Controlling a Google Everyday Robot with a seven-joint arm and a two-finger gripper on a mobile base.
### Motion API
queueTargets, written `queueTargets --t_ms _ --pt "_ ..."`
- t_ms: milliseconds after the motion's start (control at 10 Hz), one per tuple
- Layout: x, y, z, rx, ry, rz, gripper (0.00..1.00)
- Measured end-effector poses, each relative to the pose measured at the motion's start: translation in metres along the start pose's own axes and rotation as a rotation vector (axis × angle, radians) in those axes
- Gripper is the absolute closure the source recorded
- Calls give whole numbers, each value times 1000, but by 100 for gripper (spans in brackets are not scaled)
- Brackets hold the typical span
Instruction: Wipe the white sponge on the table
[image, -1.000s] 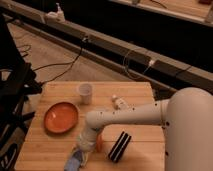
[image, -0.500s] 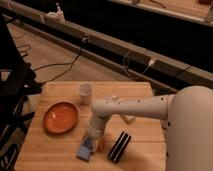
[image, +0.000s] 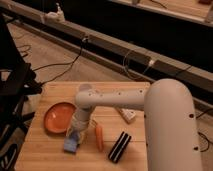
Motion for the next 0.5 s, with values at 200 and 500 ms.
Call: queueTargets --t_ms 200,500 --pt "-20 -20 19 17 -39 -44 100" --pt "-39 0 36 37 -77 6 100"
